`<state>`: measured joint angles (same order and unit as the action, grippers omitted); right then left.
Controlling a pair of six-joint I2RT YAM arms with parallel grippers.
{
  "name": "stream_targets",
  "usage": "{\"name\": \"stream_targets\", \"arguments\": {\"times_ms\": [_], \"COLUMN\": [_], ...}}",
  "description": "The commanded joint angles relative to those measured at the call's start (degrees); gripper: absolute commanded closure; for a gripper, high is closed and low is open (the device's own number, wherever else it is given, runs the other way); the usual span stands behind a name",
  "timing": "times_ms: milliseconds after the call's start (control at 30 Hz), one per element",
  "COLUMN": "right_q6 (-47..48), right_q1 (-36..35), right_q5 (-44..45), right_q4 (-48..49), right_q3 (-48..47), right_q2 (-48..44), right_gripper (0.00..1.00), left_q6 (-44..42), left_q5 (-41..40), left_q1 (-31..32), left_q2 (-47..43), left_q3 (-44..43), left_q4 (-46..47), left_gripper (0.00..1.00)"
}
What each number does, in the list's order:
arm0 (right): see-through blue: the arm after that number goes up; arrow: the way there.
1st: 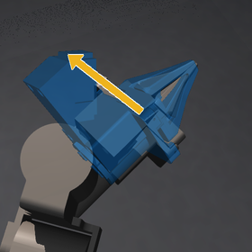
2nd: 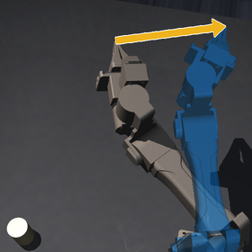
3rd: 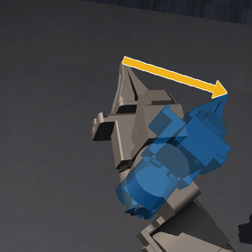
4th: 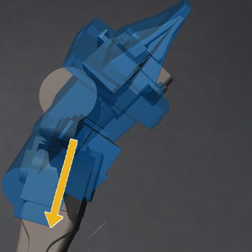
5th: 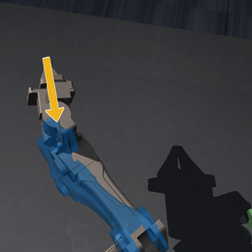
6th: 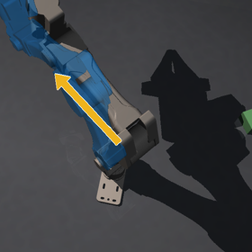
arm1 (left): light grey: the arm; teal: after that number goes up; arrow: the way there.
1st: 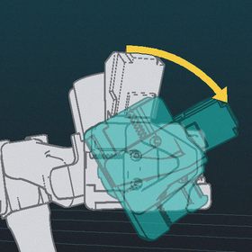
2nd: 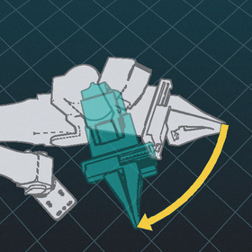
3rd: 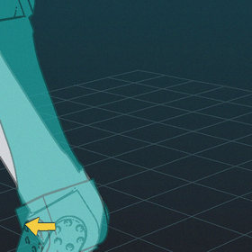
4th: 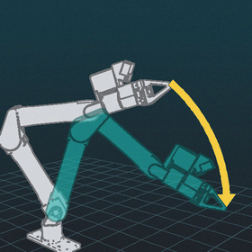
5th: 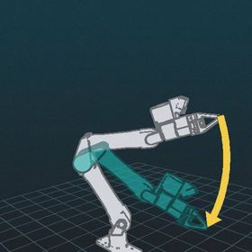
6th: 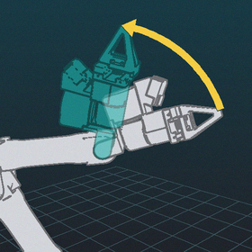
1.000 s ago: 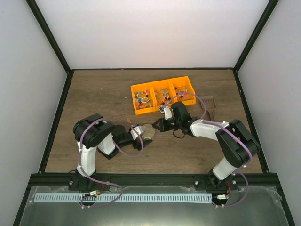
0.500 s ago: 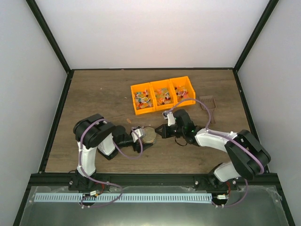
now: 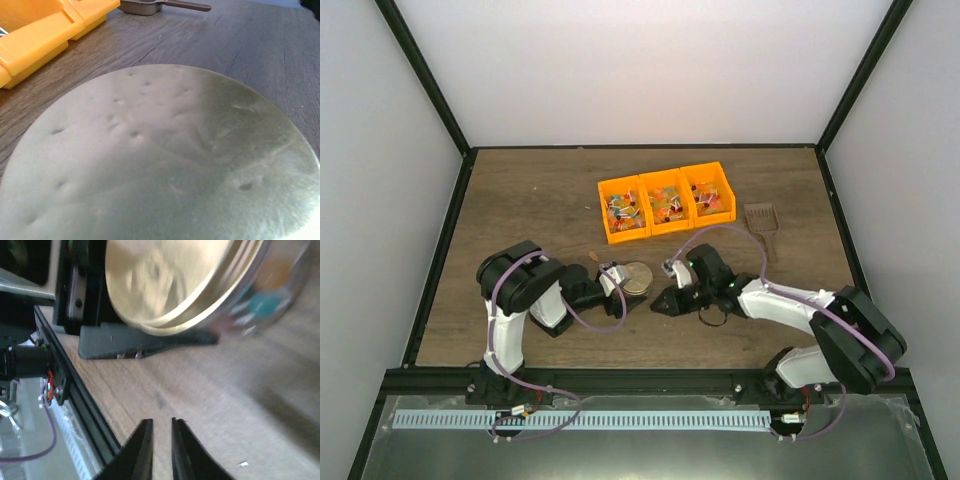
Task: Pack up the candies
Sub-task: Screw the bottle lid onto the packing bottle.
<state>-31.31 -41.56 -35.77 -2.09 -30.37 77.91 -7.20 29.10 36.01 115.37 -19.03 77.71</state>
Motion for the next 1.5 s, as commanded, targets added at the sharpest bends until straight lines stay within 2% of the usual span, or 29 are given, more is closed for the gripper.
{"name": "stream_targets", "arguments": {"times_ms": [0, 133, 267, 533, 833, 1067, 1467], "right_q6": [4.0, 9.7, 15.1, 19.5, 20.0, 19.1, 17.4], "right_q1": [6.0, 8.5, 8.5, 8.4, 8.4, 8.3, 6.6], "right_q5": [0.3, 1.5, 2.4, 3.6, 2.6, 0.8, -4.5], "right_q4": [-4.4, -7.6, -10.2, -11.6, -10.8, -9.8, -7.1], "right_q3": [-7.0, -14.3, -22.0, -28.6, -27.4, -24.6, -16.5], "right_q2": [-2.0, 3.2, 10.1, 18.4, 20.1, 19.2, 16.8], "right_gripper": [0.79, 0.76, 0.80, 0.83, 0.83, 0.92, 0.98], "left_q6": [1.0, 0.3, 0.0, -0.4, -0.7, -0.1, 0.8], "left_q5": [0.1, 0.5, 0.8, 1.2, 1.7, 0.9, 0.2], "left_q1": [0.0, 0.2, 0.3, 0.3, 0.3, 0.2, 0.2], "left_q2": [0.9, 0.9, 1.0, 0.6, 0.6, 0.6, 0.4], "left_q3": [0.5, 0.3, 0.1, 0.0, -0.2, -0.2, -0.6], "left_q4": [-1.8, -2.5, -3.3, -4.2, -4.8, -4.4, -5.3], "left_gripper": [0.19, 0.18, 0.18, 0.18, 0.17, 0.18, 0.18]}}
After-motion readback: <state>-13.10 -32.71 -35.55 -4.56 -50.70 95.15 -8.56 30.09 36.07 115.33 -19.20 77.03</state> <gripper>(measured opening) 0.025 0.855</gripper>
